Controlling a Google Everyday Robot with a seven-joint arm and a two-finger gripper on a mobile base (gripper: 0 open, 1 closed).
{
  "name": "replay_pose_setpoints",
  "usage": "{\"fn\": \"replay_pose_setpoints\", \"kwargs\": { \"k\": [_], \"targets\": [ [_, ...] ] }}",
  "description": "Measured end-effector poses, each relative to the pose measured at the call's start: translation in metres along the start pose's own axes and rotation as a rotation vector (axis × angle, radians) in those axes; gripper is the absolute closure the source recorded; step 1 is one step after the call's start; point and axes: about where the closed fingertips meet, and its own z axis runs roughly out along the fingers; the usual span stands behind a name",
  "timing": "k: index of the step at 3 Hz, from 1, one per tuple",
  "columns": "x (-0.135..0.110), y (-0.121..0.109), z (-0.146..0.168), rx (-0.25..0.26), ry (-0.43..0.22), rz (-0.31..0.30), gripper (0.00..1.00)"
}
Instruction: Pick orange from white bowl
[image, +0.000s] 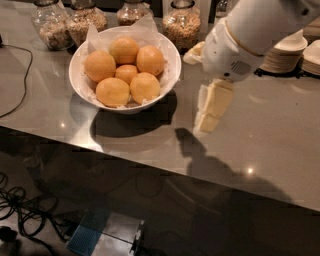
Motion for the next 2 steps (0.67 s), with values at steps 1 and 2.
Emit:
{"fn": "replay_pose_setpoints", "kwargs": {
  "k": [1, 2],
  "targets": [
    [-0.0385, -0.0212, 0.0162, 0.005, -0.074, -0.055, 0.0],
    [-0.0385, -0.0213, 0.0162, 0.005, -0.074, -0.055, 0.0]
  ]
}}
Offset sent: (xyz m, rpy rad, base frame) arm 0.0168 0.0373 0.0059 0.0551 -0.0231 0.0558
